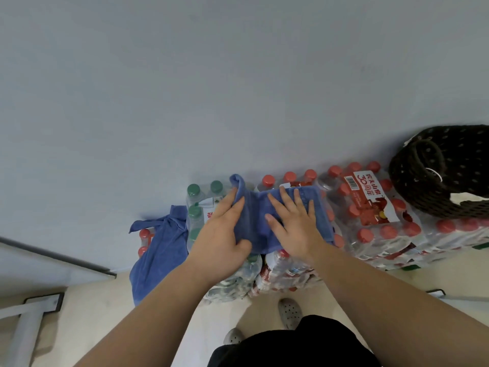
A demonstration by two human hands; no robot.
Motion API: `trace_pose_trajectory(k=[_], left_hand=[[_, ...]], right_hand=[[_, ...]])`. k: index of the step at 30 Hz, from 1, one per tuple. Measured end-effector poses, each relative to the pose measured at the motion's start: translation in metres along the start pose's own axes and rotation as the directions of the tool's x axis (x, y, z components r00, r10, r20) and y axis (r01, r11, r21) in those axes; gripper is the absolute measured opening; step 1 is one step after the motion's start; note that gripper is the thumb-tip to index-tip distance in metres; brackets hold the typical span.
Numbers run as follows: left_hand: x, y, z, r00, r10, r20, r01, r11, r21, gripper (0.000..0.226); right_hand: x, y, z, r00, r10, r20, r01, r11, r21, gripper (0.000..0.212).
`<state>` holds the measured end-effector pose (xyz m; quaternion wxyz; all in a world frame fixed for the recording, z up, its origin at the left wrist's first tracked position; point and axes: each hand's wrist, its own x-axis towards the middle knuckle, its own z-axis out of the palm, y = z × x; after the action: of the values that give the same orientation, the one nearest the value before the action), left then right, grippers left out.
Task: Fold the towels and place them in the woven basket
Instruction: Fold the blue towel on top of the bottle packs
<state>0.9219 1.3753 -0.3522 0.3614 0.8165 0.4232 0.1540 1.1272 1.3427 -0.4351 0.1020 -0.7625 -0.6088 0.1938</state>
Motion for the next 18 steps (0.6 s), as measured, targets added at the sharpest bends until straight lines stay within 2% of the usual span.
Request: trace_pose_trajectory(k=[1, 2, 3, 4, 6, 9, 13, 15, 18], left_hand=[[0.004, 0.009, 0.000, 1.000, 0.014, 0.019, -0.014, 1.000, 0.010, 0.086], [0.009, 0.017, 0.003, 0.999, 0.021, 0.038, -0.022, 0.999, 0.028, 0.087], [0.014, 0.026, 0.007, 0.998, 0.030, 0.057, -0.033, 0.998, 0.051, 0.088], [0.020, 0.035, 0.013, 0.996, 0.040, 0.076, -0.046, 0.996, 0.075, 0.088], [0.032, 0.053, 0.029, 0.992, 0.063, 0.113, -0.076, 0.991, 0.115, 0.089], [0.051, 0.076, 0.061, 0.987, 0.061, 0.151, -0.086, 0.983, 0.165, 0.081], [0.074, 0.097, 0.101, 0.975, -0.042, 0.218, -0.023, 0.958, 0.287, 0.069], [0.080, 0.099, 0.120, 0.972, -0.057, 0.230, -0.020, 0.947, 0.319, 0.073], [0.077, 0.099, 0.138, 0.974, -0.061, 0.216, -0.007, 0.954, 0.301, 0.072]], right_hand=[[-0.001, 0.002, -0.006, 0.998, 0.037, -0.048, -0.024, 0.968, 0.250, 0.063], [-0.003, 0.005, -0.014, 0.991, 0.106, -0.081, -0.051, 0.862, 0.505, 0.052], [-0.007, 0.009, -0.022, 0.979, 0.186, -0.088, -0.075, 0.721, 0.689, 0.044], [-0.010, 0.015, -0.030, 0.965, 0.249, -0.086, -0.085, 0.605, 0.792, 0.039], [-0.014, 0.031, -0.043, 0.951, 0.297, -0.092, -0.076, 0.511, 0.856, 0.035], [-0.016, 0.055, -0.059, 0.958, 0.276, -0.081, -0.054, 0.451, 0.891, 0.039], [-0.027, 0.079, -0.067, 0.981, 0.196, 0.002, -0.073, 0.359, 0.931, 0.034], [-0.032, 0.090, -0.062, 0.989, 0.133, 0.067, -0.107, 0.322, 0.941, 0.030], [-0.031, 0.105, -0.062, 0.987, 0.056, 0.151, -0.161, 0.300, 0.940, 0.047]])
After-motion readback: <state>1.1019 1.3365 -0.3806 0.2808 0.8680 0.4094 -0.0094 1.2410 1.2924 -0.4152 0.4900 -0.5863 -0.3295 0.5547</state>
